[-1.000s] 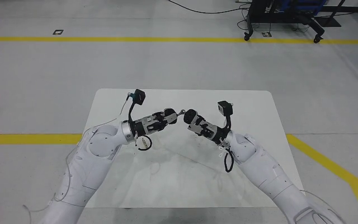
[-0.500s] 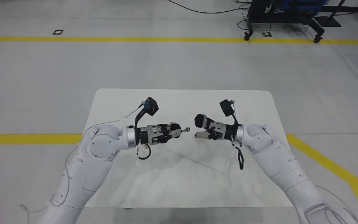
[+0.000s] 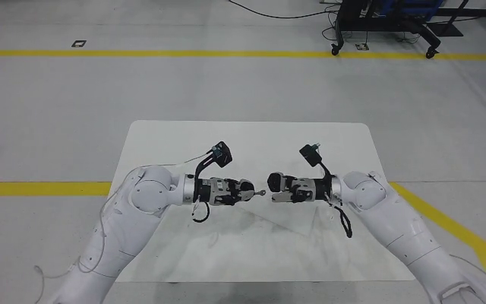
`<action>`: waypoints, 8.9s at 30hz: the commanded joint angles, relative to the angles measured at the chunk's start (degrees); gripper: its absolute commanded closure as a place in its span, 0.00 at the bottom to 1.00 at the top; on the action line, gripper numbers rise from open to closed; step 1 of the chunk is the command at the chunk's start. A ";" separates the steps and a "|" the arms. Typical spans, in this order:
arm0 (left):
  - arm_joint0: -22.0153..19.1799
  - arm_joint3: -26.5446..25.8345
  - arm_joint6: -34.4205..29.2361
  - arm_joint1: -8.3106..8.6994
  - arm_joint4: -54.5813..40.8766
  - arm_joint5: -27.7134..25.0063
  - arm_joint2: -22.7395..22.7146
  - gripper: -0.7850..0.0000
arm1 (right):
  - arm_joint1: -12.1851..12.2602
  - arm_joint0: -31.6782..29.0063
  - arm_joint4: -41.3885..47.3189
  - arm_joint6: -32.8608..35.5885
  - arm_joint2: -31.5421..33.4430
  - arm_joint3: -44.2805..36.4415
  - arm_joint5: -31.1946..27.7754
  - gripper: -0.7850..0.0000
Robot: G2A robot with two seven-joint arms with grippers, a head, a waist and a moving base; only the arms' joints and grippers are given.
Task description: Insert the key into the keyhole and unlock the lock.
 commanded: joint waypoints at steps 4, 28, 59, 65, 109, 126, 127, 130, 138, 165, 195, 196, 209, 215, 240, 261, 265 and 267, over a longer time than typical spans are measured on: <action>-0.03 0.05 0.56 0.11 -0.59 -0.44 0.55 1.00 | 0.66 1.47 0.31 -1.42 -2.32 1.36 -1.42 0.71; -0.62 0.49 3.02 0.78 -0.87 0.02 1.62 1.00 | 0.88 4.20 0.63 -4.06 -6.10 1.82 -4.05 0.78; -1.08 -1.42 6.00 1.44 2.82 -1.28 3.10 0.00 | 0.32 4.97 -0.59 -4.10 -6.41 1.72 -4.05 1.00; -0.69 -1.08 9.73 1.78 2.05 -2.12 0.93 0.00 | 0.62 4.45 -1.49 -4.67 -4.57 2.15 -4.05 1.00; 18.00 -28.69 -12.65 4.94 54.87 45.79 -6.50 0.00 | 2.13 2.29 -1.46 -4.94 0.89 3.16 -4.05 1.00; 7.85 -14.02 -13.14 1.81 56.40 52.81 1.21 0.23 | 2.13 2.29 -1.46 -4.94 0.89 3.16 -4.05 1.00; 7.65 -13.68 -12.75 1.69 55.85 52.85 1.19 0.25 | 2.13 2.29 -1.46 -4.94 0.89 3.16 -4.05 1.00; 6.72 -11.60 -11.96 1.41 55.14 52.82 0.81 0.36 | 2.13 2.29 -1.46 -4.94 0.89 3.16 -4.05 1.00; 5.06 -8.60 -10.24 0.65 53.60 52.13 1.04 0.56 | 2.13 2.29 -1.46 -4.94 0.89 3.16 -4.05 1.00; 7.29 -11.31 -13.07 -0.09 54.93 51.33 0.40 1.00 | 2.13 2.29 -1.46 -4.94 0.89 3.16 -4.05 1.00; 8.23 -12.46 -12.32 -0.87 57.22 51.60 -1.65 0.76 | 2.13 2.29 -1.46 -4.94 0.89 3.16 -4.05 1.00; 8.04 -12.26 -12.30 -0.92 57.31 51.46 -1.61 0.76 | 2.13 2.29 -1.46 -4.94 0.89 3.16 -4.05 1.00; 6.11 -9.56 -13.44 -1.78 57.90 50.61 -0.28 1.00 | 2.13 2.29 -1.46 -4.94 0.89 3.16 -4.05 1.00; 8.33 -13.14 -5.31 -1.63 55.21 49.82 -3.81 1.00 | 2.13 2.29 -1.46 -4.94 0.89 3.16 -4.05 1.00; 13.80 -12.34 15.20 -1.79 -4.25 24.46 -16.05 1.00 | 1.26 2.00 -0.95 -8.38 -0.19 0.58 -3.88 1.00; 2.50 1.93 15.68 -4.14 -26.33 51.50 -8.54 1.00 | -1.19 2.40 2.14 -19.12 -1.39 -0.90 -0.30 1.00; -0.34 4.11 15.85 -4.85 -30.54 56.04 -7.17 1.00 | -1.40 2.01 5.09 -19.58 -0.81 -0.23 1.38 1.00; -0.91 5.29 15.69 -5.26 -33.31 55.55 -6.57 1.00 | -1.52 0.71 8.88 -19.91 -0.95 -0.73 3.85 1.00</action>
